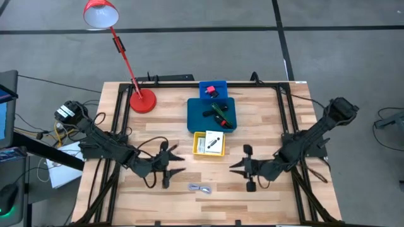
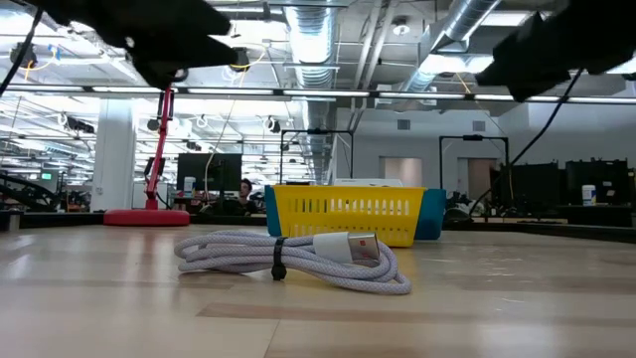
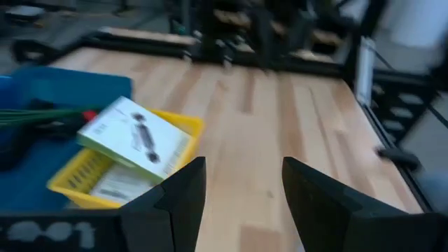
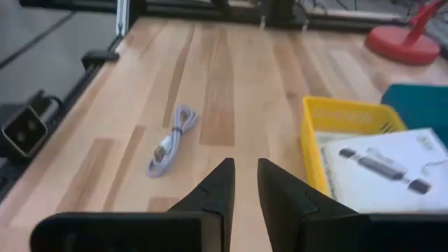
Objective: Pick and place items into bin
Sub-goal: Put the purple charger cable into the bottom blue basket
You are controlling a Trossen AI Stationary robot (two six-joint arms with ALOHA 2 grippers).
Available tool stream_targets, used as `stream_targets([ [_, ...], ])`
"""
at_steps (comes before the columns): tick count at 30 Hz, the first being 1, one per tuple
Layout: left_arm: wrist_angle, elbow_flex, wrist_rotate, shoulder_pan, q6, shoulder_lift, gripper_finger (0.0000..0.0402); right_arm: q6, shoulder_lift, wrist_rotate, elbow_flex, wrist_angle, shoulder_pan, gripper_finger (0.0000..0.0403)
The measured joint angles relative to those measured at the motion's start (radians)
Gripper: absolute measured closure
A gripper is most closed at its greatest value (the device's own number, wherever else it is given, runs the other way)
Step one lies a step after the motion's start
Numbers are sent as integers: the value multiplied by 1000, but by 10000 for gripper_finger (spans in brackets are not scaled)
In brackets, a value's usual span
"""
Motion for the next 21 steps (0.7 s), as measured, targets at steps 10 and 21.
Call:
stream_targets([
  [10, -6, 0, 115, 124, -58, 0, 224, 6, 38, 0, 0, -19, 12, 344],
  [21, 167, 10, 382, 134, -269, 66, 224, -44, 38, -1, 0, -65, -22, 344],
])
